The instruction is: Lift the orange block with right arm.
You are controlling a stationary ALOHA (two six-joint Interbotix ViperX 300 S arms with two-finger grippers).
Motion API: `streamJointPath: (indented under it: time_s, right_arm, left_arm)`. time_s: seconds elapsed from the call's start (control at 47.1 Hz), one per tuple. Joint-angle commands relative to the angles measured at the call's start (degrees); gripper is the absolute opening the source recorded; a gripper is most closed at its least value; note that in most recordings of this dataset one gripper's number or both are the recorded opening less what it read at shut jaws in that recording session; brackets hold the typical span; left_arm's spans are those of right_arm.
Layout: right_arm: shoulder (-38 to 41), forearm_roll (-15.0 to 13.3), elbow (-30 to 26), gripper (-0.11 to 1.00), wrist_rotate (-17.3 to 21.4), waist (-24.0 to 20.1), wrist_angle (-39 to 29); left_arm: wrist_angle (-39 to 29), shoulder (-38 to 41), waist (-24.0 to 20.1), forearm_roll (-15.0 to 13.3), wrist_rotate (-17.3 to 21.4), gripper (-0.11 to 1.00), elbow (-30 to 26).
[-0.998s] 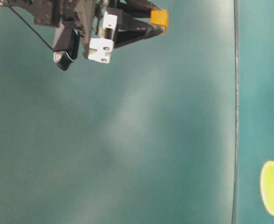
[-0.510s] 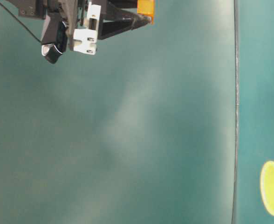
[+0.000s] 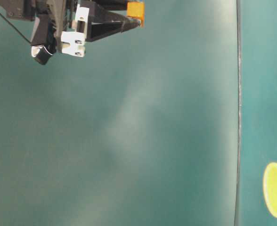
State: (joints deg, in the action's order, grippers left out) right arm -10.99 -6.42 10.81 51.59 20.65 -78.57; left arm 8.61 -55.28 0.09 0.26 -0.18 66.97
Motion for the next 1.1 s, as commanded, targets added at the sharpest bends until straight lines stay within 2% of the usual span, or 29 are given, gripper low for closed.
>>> streamJointPath:
  time_s: [0.0,1.083]
  right_arm:
    - [-1.49,0.18,-2.02,0.38,-0.18,-0.09,-0.7]
    - [-1.49,0.18,-6.42,0.38,-0.26,-0.09,-6.24]
  left_arm:
    - [0.26,0.44,0.0,0.09,0.0,0.0,-1.67]
    - [0.26,0.44,0.0,0.09,0.0,0.0,-1.67]
